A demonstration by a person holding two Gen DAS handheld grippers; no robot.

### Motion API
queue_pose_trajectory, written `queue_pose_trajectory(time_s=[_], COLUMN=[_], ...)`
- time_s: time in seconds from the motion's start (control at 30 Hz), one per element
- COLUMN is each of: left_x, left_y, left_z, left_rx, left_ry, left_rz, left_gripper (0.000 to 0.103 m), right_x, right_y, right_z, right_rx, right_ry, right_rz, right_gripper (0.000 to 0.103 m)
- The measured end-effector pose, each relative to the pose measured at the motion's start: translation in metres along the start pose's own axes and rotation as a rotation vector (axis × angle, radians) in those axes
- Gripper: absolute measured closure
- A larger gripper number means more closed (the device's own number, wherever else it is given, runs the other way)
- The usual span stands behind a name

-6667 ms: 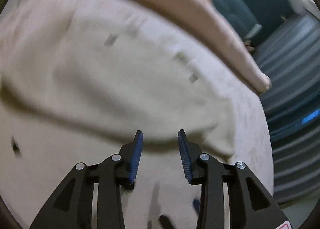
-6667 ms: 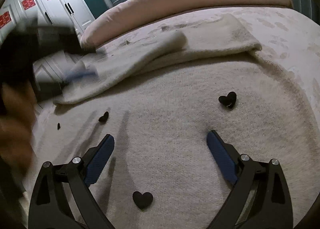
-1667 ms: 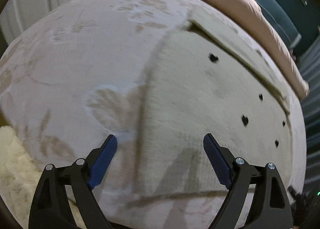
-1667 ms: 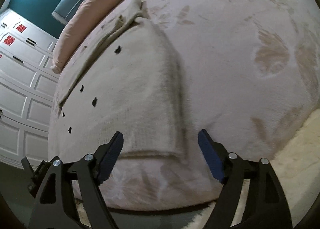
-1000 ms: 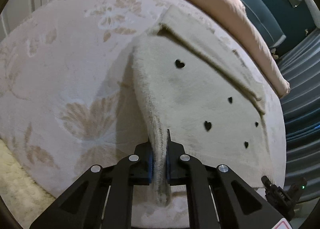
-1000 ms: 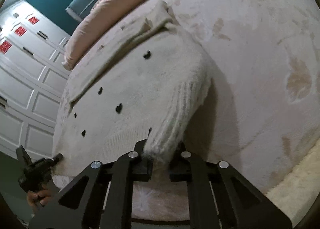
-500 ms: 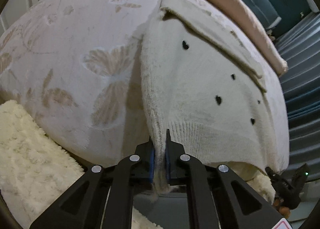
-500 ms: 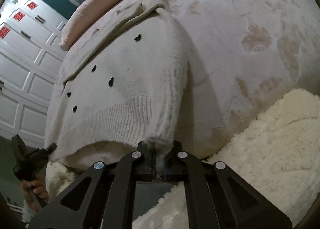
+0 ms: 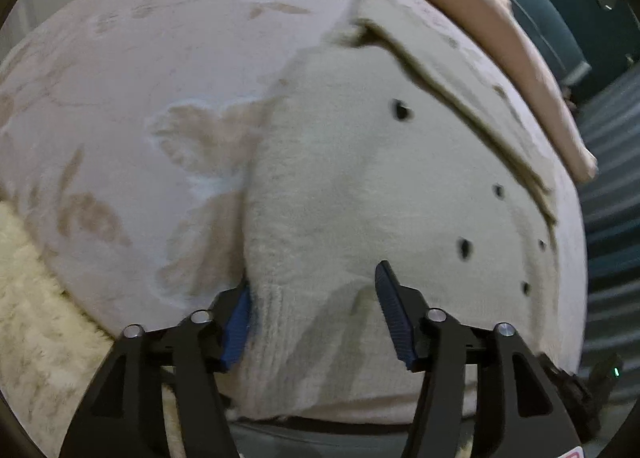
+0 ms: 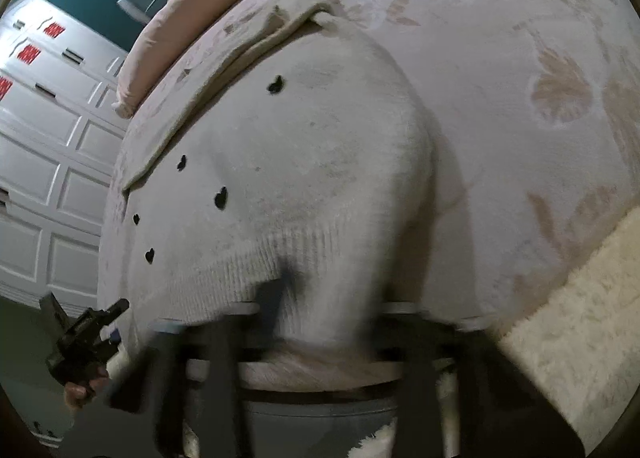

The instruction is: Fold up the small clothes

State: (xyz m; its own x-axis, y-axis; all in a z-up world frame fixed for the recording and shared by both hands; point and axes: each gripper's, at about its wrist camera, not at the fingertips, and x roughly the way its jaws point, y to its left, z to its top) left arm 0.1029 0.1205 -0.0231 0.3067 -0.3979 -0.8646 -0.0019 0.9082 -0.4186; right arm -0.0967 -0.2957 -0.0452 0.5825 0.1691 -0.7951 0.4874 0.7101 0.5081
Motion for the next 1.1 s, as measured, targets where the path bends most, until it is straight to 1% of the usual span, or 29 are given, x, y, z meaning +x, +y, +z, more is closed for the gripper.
queue_pose_trajectory(time_s=[0.03, 0.07, 0.13, 0.23, 0.3, 0.37, 0.47, 0.53, 0.6, 0.63, 0.67, 0.7, 0.73, 0.77, 0.83, 0.87, 0.9, 0.93, 0.97, 1.0, 1.03, 1.07, 1.1], left_x=[-0.002, -0.005, -0.019, -0.05, -0.068, -0.082, -0.1, -0.11, -0.117, -0.121, -0.127, -0.132, -0.136, -0.136, -0.138, -0.137, -0.133, -0.128, -0.123, -0.115, -0.109, -0.106, -0.105], left_y=[-0.003, -0.005, -0.008, -0.008, -0.004, 0.003, 0.016, 0.021, 0.019, 0.018, 0.012, 0.005, -0.005, -0.015, -0.041, -0.06, -0.081, -0.097, -0.105, -0.114, -0.116, -0.113, -0.11], left_z=[0.0, 0.0, -0.003, -0.011, -0.022, -0.04, -0.074, -0.094, -0.1, -0.098, -0.088, -0.076, -0.057, -0.036, 0.008, 0.036, 0.064, 0.086, 0.105, 0.126, 0.136, 0.147, 0.152], left_rx=[0.02, 0.028, 0.049, 0.097, 0.124, 0.139, 0.125, 0.109, 0.096, 0.094, 0.1, 0.115, 0.138, 0.161, 0.221, 0.258, 0.292, 0.315, 0.317, 0.309, 0.283, 0.211, 0.169], left_ry=[0.023, 0.027, 0.005, -0.003, 0.013, 0.053, 0.133, 0.168, 0.177, 0.171, 0.147, 0.117, 0.079, 0.042, -0.055, -0.125, -0.192, -0.255, -0.308, -0.365, -0.391, -0.435, -0.448], left_rz=[-0.034, -0.041, -0.047, -0.057, -0.049, -0.042, -0.033, -0.039, -0.043, -0.046, -0.056, -0.07, -0.098, -0.12, -0.151, -0.158, -0.167, -0.166, -0.152, -0.137, -0.104, -0.034, -0.021], left_gripper=[0.094, 0.094, 0.095, 0.098, 0.098, 0.098, 0.098, 0.099, 0.099, 0.099, 0.099, 0.099, 0.099, 0.099, 0.099, 0.099, 0.098, 0.095, 0.089, 0.08, 0.074, 0.074, 0.072], right_x=[-0.007, -0.013, -0.026, -0.049, -0.062, -0.073, -0.088, -0.094, -0.102, -0.105, -0.109, -0.113, -0.117, -0.122, -0.125, -0.124, -0.122, -0.119, -0.116, -0.115, -0.116, -0.119, -0.124], right_y=[0.004, 0.008, 0.014, 0.013, 0.007, 0.001, -0.01, -0.016, -0.014, -0.011, -0.006, -0.001, 0.003, 0.012, 0.025, 0.037, 0.044, 0.049, 0.054, 0.055, 0.055, 0.054, 0.05], right_z=[0.0, 0.0, -0.001, -0.01, -0.026, -0.046, -0.075, -0.09, -0.101, -0.1, -0.094, -0.082, -0.066, -0.036, 0.013, 0.048, 0.077, 0.097, 0.125, 0.14, 0.154, 0.157, 0.155], right_rx=[-0.021, -0.036, -0.07, -0.097, -0.126, -0.164, -0.169, -0.155, -0.155, -0.165, -0.177, -0.184, -0.193, -0.214, -0.247, -0.264, -0.266, -0.257, -0.219, -0.185, -0.121, -0.077, -0.025], right_ry=[-0.024, -0.043, -0.062, -0.044, 0.002, 0.06, 0.153, 0.205, 0.239, 0.245, 0.234, 0.204, 0.165, 0.085, -0.049, -0.146, -0.224, -0.273, -0.363, -0.419, -0.487, -0.523, -0.566], right_rz=[0.001, 0.001, -0.009, -0.029, -0.057, -0.092, -0.112, -0.108, -0.094, -0.09, -0.076, -0.056, -0.032, -0.003, 0.043, 0.081, 0.115, 0.135, 0.123, 0.113, 0.12, 0.117, 0.128], right_gripper=[0.095, 0.095, 0.096, 0.097, 0.097, 0.097, 0.097, 0.097, 0.097, 0.097, 0.097, 0.097, 0.097, 0.097, 0.097, 0.096, 0.094, 0.091, 0.086, 0.074, 0.056, 0.047, 0.034])
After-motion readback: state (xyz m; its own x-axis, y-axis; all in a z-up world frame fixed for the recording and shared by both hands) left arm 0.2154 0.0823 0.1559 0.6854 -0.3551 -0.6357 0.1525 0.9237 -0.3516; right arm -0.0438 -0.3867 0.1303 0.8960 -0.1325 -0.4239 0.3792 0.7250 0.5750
